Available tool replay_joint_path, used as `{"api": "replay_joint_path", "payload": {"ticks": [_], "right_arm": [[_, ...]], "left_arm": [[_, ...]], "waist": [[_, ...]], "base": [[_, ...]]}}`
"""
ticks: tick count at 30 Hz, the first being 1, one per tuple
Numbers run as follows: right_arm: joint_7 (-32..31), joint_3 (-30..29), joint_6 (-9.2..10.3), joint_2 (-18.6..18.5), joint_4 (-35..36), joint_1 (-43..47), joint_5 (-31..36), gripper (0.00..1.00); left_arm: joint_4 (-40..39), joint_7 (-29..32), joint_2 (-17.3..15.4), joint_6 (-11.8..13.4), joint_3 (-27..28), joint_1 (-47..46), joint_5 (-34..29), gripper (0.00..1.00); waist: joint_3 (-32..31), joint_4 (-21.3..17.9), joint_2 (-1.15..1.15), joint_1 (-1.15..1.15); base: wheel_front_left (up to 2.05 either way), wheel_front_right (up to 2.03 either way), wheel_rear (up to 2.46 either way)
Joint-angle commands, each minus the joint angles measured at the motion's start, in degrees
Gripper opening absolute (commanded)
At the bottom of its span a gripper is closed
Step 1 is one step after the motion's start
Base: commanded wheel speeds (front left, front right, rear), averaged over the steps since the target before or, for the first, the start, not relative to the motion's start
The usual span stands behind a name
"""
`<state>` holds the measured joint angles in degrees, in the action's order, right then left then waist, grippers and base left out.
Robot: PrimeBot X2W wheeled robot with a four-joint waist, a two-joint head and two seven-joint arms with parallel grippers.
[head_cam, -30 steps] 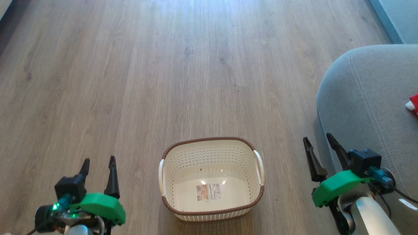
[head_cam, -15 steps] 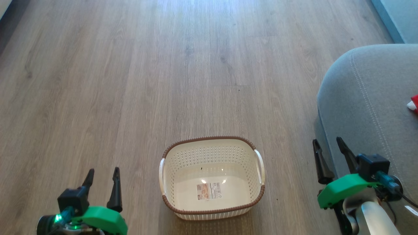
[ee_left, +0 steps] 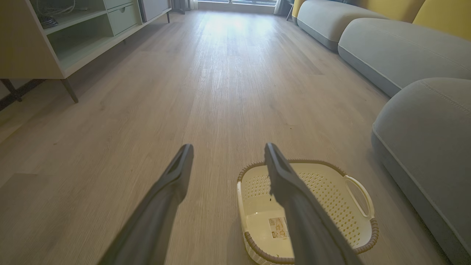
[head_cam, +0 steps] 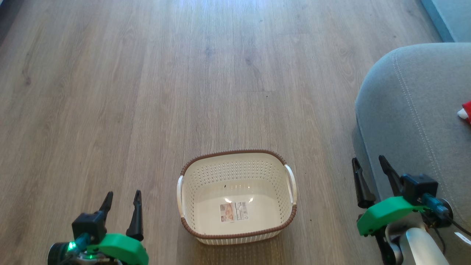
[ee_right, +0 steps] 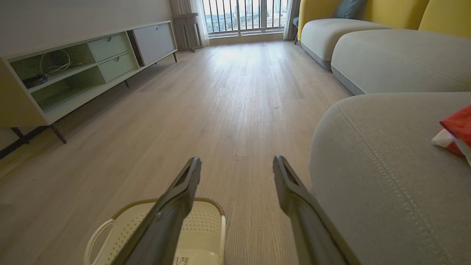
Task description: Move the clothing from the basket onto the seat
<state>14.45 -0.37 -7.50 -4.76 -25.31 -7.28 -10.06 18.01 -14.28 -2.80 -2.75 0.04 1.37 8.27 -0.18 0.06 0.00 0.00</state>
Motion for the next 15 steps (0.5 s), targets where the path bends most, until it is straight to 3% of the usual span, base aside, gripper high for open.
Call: {"api": "replay_joint_path", "payload": {"ticks": [1,15], "right_arm": [[0.54,0.97,0.01,0.31,1.59,-1.57,0.3,1.0],[0.55,1.46,0.01,0.57,0.69,-2.11,0.22,1.0]], "left_arm": [[-1.38,-0.72,-0.09,0.48,1.46,-2.16,0.47,1.0],[-1.86,-0.72,-0.09,1.26,1.39,-2.15,1.31,1.0]], "waist": [[0.06,0.01,0.0,0.0],[0.17,-0.05,0.0,0.0]], "base": [[0.0,0.0,0.0],[0.0,0.0,0.0]]}}
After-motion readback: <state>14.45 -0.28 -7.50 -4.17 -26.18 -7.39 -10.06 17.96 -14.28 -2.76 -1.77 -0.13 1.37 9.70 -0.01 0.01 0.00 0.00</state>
